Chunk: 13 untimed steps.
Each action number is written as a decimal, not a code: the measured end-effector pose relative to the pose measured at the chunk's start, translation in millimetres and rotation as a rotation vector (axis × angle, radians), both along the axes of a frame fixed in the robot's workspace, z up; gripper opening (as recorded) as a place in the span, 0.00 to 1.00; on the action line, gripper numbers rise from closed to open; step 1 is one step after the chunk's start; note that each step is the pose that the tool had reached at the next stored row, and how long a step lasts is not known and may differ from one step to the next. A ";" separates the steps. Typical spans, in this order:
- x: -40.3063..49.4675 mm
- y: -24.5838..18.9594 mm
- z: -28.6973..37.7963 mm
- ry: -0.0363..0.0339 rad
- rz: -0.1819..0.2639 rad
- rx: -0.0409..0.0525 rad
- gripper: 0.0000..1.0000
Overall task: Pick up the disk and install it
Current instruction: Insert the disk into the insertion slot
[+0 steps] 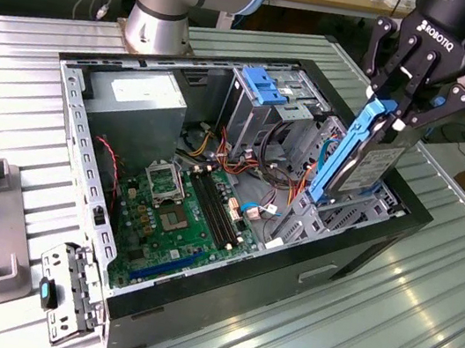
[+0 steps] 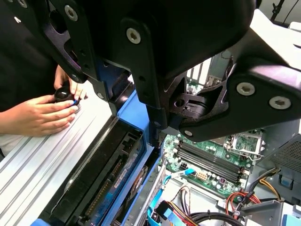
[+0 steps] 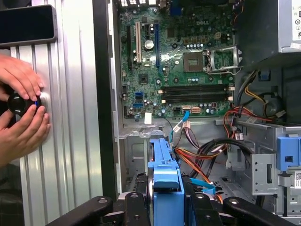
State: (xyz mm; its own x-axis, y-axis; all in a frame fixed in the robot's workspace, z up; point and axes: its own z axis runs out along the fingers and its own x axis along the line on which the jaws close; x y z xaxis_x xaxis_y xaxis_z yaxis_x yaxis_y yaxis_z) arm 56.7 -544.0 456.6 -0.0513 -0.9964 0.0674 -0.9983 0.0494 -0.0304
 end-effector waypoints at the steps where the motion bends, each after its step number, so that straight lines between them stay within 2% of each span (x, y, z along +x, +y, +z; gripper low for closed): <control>1: 0.0 0.0 -0.1 0.0000 0.000 -0.0002 0.37; 13: 0.0 0.0 -6.0 0.0015 0.001 -0.0001 0.37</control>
State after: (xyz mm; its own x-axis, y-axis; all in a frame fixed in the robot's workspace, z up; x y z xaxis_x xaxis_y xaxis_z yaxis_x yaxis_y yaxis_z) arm 56.8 -544.0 450.5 -0.0506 -0.9964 0.0676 -0.9984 0.0487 -0.0289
